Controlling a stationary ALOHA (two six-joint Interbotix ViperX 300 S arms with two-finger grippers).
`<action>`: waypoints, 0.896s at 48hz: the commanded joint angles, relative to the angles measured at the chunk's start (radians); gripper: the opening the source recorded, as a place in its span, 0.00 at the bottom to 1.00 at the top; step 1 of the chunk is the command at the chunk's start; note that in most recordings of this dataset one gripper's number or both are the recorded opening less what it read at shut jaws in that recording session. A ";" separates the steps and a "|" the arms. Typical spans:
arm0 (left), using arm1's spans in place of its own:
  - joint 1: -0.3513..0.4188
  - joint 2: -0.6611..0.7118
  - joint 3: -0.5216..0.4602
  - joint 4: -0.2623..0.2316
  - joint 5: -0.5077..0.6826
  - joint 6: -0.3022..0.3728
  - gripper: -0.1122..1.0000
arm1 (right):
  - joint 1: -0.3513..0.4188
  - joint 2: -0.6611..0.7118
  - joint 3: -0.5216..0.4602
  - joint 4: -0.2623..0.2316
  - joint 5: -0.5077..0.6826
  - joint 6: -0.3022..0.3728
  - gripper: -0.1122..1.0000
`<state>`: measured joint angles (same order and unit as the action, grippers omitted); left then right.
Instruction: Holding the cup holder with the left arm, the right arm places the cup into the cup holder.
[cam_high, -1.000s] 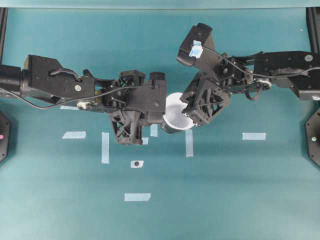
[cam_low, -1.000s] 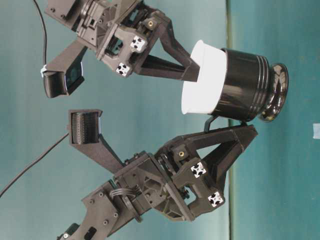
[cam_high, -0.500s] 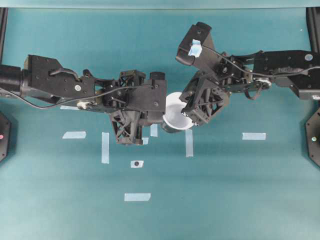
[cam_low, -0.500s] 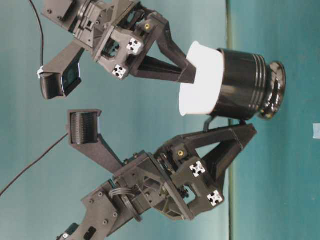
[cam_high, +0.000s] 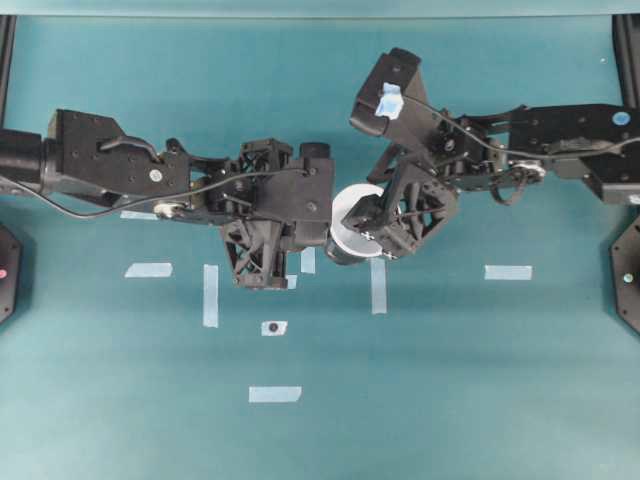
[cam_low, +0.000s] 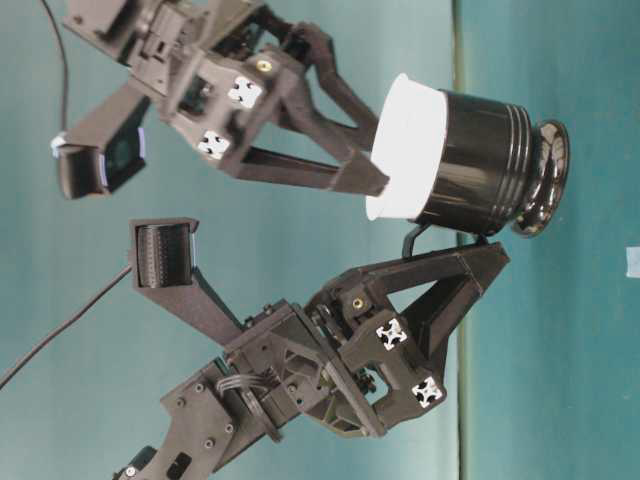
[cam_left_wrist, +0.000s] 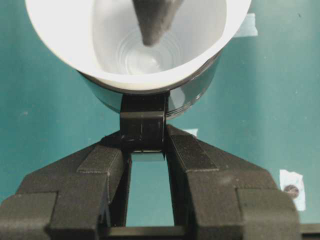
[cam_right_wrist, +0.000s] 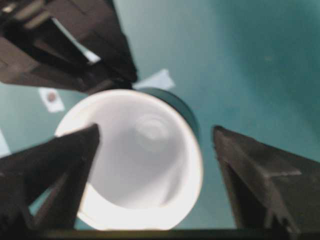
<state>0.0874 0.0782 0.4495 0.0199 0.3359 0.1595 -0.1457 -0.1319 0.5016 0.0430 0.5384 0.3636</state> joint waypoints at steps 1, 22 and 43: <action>0.000 -0.020 -0.011 0.002 -0.011 0.000 0.32 | 0.003 -0.035 -0.028 -0.002 -0.005 0.008 0.94; -0.002 -0.018 0.081 0.002 -0.179 -0.018 0.32 | 0.005 -0.089 0.008 -0.005 -0.005 0.006 0.94; -0.002 0.006 0.201 0.002 -0.414 -0.043 0.32 | 0.005 -0.186 0.107 -0.003 -0.006 0.052 0.93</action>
<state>0.0874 0.0951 0.6504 0.0199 -0.0460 0.1197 -0.1442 -0.2884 0.6090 0.0399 0.5384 0.4004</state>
